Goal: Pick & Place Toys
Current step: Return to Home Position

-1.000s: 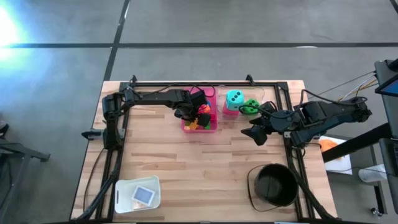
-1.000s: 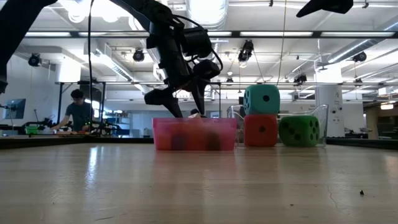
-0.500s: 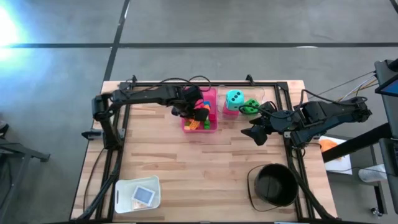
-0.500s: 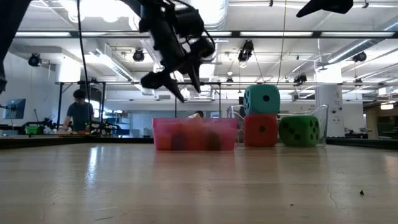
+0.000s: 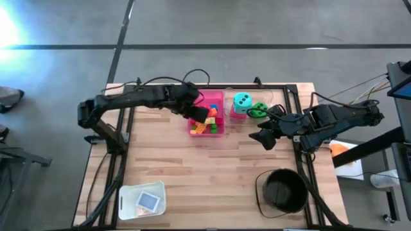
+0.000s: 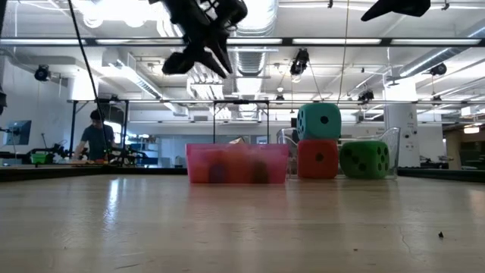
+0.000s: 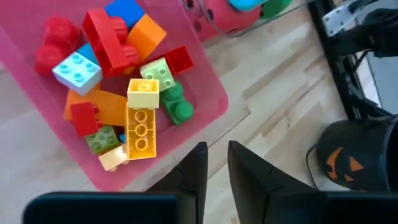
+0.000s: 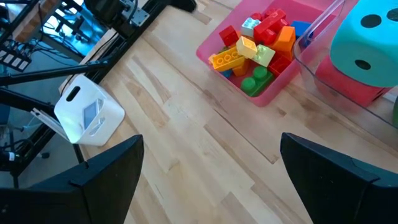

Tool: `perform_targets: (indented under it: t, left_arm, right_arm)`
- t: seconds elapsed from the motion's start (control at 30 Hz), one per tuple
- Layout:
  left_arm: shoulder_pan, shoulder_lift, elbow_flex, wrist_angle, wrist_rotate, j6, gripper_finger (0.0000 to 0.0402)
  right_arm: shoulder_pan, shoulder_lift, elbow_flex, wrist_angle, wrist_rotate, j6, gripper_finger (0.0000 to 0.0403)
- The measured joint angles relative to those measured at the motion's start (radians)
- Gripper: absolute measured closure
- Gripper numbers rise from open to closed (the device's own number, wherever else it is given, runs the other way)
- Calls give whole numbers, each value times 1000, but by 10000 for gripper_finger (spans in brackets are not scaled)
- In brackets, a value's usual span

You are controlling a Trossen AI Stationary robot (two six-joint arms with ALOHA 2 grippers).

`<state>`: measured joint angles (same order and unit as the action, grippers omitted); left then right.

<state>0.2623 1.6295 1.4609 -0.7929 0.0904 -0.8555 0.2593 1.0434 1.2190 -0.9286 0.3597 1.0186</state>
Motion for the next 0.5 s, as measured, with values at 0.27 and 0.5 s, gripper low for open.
perform_targets:
  t: [0.27,0.5]
  left_arm:
    - [0,-117,-2,-42,-32,17,363]
    - [0,-178,-2,-49,-39,122,364]
  right_arm:
    - [0,0,0,0,0,0,33]
    - [0,0,0,0,0,2,33]
